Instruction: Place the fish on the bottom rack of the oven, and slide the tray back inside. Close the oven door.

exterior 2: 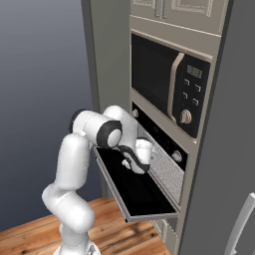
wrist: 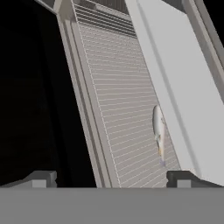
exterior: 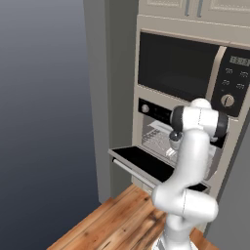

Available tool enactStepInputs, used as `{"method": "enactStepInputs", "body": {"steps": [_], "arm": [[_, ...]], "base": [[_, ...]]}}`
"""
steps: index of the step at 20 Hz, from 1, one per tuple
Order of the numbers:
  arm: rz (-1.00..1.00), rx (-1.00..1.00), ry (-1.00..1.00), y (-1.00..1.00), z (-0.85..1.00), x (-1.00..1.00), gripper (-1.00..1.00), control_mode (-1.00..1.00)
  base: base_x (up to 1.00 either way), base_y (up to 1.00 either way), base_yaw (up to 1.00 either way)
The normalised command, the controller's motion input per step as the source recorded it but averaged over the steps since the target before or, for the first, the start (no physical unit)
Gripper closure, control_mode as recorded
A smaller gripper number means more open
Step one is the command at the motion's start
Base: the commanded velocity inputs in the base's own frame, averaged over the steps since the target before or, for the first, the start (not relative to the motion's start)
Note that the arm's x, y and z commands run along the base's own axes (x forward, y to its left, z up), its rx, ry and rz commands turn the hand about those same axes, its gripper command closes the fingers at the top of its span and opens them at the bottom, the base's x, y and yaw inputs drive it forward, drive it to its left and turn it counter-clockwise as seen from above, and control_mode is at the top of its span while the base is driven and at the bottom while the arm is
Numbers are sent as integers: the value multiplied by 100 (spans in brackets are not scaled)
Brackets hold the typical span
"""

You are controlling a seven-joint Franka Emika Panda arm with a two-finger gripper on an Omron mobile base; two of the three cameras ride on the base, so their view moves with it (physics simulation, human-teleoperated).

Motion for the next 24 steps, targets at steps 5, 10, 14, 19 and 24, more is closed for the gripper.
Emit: {"method": "enactStepInputs", "body": {"steps": [5,10,14,19,24], "arm": [[0,-8,-1,90,16,-100,-100,-100],[0,0,0,90,81,-100,-100,-100],[0,0,0,90,98,-95,-100,-100],[0,0,6,70,100,-54,-100,-100],[1,0,16,70,96,-44,-100,-100]], "base": [[0,0,0],[0,0,0],[0,0,0],[0,0,0],[0,0,0]]}}
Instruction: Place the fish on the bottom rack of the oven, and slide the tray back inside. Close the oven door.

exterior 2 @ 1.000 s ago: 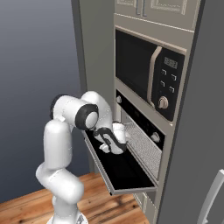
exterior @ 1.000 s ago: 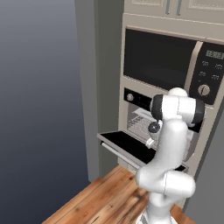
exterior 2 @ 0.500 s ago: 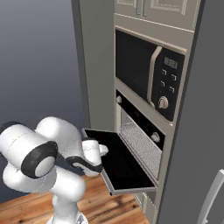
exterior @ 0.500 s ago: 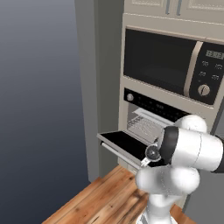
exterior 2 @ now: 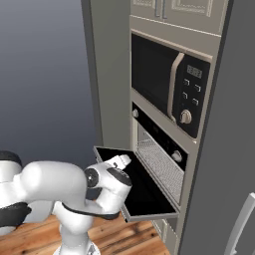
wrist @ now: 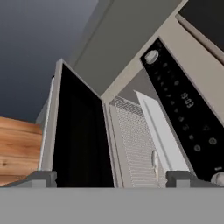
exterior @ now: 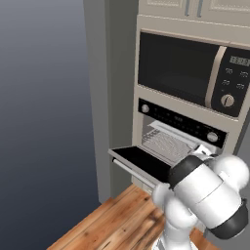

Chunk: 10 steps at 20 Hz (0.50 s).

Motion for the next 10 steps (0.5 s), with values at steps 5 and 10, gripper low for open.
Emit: {"method": "enactStepInputs", "body": {"steps": [5,10], "arm": [[5,0,32,99,68,-31,-100,-100],[2,0,18,96,97,0,-100,-100]], "base": [[0,0,0],[0,0,0]]}}
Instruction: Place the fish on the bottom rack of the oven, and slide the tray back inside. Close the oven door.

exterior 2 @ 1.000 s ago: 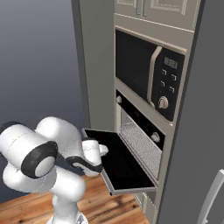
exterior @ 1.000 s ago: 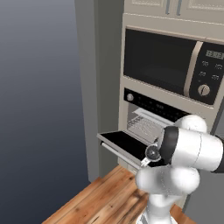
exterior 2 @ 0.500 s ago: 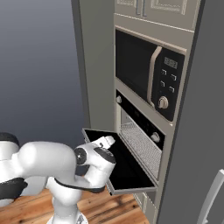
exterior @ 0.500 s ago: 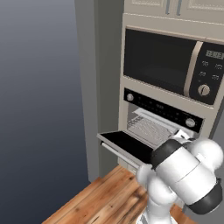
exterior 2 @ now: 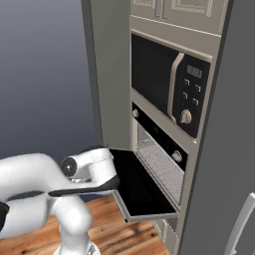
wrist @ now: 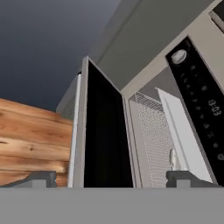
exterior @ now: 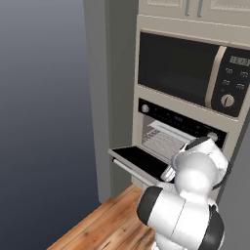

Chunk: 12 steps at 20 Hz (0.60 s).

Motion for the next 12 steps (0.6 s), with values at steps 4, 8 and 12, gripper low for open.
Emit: {"method": "enactStepInputs", "body": {"steps": [4,8,12], "arm": [[0,0,6,90,86,0,-100,-100],[0,0,5,95,58,0,-100,-100],[2,0,15,94,38,6,-100,-100]], "base": [[0,0,0],[0,0,0],[0,0,0]]}}
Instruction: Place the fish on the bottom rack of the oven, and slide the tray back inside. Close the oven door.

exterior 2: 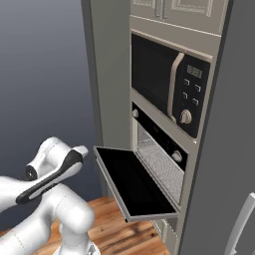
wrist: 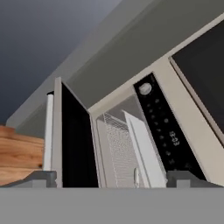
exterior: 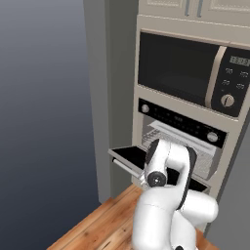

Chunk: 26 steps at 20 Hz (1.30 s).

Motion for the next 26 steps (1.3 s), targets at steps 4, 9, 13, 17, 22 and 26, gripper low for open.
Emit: {"method": "enactStepInputs", "body": {"steps": [4,9,13,17,22,26], "arm": [[3,-2,24,99,21,24,-100,-100],[0,-15,25,98,12,32,-100,-100],[0,-29,31,100,0,31,-100,-100],[0,-39,31,100,-17,32,-100,-100],[0,-35,23,79,-65,73,-100,-100],[0,-35,7,61,-97,69,-100,-100]], "base": [[0,0,0],[0,0,0],[0,0,0],[0,0,0],[0,0,0],[0,0,0]]}}
